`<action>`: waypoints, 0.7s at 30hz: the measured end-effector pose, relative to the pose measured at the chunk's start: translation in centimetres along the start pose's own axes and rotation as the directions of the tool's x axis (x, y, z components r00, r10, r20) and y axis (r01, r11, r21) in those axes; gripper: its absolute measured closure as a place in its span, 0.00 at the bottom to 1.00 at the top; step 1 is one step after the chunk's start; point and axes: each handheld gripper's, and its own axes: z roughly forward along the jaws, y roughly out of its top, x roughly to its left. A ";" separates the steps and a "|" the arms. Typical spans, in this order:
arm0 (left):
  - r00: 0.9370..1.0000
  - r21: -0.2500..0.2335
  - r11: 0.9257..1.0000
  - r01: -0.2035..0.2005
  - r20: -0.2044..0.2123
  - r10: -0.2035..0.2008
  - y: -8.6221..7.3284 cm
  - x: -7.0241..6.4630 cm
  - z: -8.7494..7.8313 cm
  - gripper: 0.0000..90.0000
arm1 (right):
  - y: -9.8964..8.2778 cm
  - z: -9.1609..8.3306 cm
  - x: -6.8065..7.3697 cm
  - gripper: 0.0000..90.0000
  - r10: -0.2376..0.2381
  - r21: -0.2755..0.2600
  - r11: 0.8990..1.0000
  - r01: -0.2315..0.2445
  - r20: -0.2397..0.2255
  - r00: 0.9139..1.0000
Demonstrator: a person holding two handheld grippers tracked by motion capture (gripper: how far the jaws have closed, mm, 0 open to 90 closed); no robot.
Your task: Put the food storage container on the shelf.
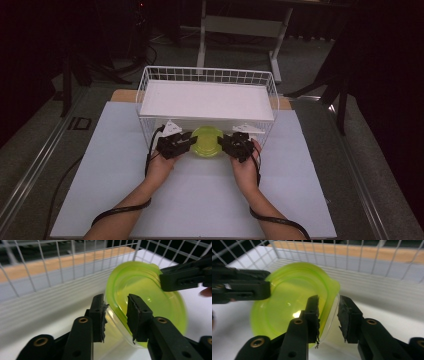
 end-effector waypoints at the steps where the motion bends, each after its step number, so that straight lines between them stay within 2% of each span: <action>1: 1.000 -0.006 1.000 -0.014 -0.010 0.014 0.0 0.0 0.0 0.74 | -0.1 0.1 0.1 0.76 -0.015 -0.003 1.000 0.015 0.015 1.000; 4: 1.000 -0.016 1.000 -0.005 -0.028 0.005 -0.1 0.1 0.3 0.71 | 0.0 0.4 0.1 0.73 -0.029 -0.009 1.000 0.029 0.036 0.999; 8: 0.999 -0.033 0.999 0.001 -0.052 -0.003 -0.3 0.5 0.5 0.67 | -0.1 0.8 0.2 0.64 -0.020 -0.032 0.999 0.022 0.068 0.997; 10: 0.998 -0.042 0.999 0.009 -0.056 -0.011 -0.5 0.7 0.6 0.67 | 0.0 1.0 0.3 0.60 -0.031 -0.044 0.998 0.035 0.084 0.996; 12: 0.997 -0.050 0.999 0.005 -0.075 -0.009 -0.5 0.7 0.7 0.62 | 0.0 1.1 0.4 0.58 -0.042 -0.051 0.998 0.047 0.096 0.995; 16: 0.999 -0.048 0.999 0.006 -0.047 -0.008 -0.3 0.6 0.7 0.62 | 0.2 1.0 1.0 0.55 -0.072 -0.060 0.995 0.079 0.109 0.991; 17: 0.999 -0.049 0.999 -0.005 -0.052 0.002 -0.3 0.5 0.6 0.62 | 0.3 0.8 1.2 0.55 -0.081 -0.062 0.994 0.088 0.105 0.991; 18: 0.999 -0.059 0.998 -0.004 -0.042 0.001 -0.3 0.4 0.4 0.62 | 0.3 0.6 1.4 0.55 -0.084 -0.070 0.993 0.092 0.103 0.991; 21: 0.999 -0.046 0.999 0.009 -0.032 -0.010 -0.5 0.3 0.0 0.60 | 0.2 0.0 2.0 0.55 -0.092 -0.075 0.992 0.099 0.089 0.992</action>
